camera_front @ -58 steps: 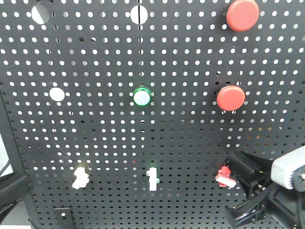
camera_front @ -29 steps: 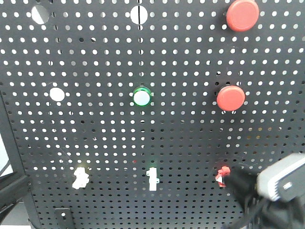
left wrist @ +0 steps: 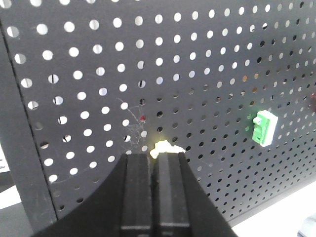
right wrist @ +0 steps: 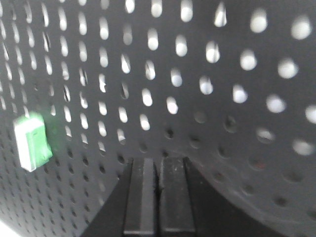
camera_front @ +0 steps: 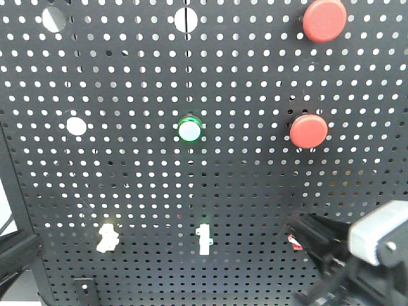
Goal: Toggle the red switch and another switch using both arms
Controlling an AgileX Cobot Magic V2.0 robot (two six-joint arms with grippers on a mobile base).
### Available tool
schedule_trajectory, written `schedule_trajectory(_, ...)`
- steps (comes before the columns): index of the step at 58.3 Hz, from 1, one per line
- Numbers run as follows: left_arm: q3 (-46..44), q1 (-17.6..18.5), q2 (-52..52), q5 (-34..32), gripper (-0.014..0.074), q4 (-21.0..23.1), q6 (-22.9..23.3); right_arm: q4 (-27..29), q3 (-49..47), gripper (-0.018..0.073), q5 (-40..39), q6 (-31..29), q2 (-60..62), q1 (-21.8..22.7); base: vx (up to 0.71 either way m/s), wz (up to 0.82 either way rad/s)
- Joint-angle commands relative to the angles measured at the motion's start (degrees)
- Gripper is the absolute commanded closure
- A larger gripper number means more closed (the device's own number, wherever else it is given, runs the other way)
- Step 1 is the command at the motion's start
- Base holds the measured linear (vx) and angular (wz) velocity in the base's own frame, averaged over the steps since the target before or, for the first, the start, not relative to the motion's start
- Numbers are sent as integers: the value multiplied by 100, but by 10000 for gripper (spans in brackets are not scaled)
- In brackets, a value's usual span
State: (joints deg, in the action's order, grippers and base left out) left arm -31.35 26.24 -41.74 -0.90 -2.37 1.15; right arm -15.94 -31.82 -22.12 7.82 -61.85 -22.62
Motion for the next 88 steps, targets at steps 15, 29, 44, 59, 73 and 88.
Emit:
schedule_trajectory(15,-197,31,1,-476,596,58,31,-148,-206,566,65,78,-380,-10,0,0)
schedule_trajectory(29,-197,31,1,-495,596,42,31,-439,-206,566,1514,75,-62,-157,0,0)
schedule_trajectory(44,-197,31,1,-596,596,40,31,-378,-206,566,2167,80,227,-526,0,0)
schedule_trajectory(59,-197,31,1,-632,596,40,31,120,-206,566,1368,31,1384,-515,0,0)
schedule_trajectory(73,-197,31,1,-630,594,58,77,35,-206,566,1650,-35,1983,-515,0,0)
schedule_trajectory(88,-197,31,1,-630,594,58,77,45,-206,566,1653,-28,2027,-515,0,0)
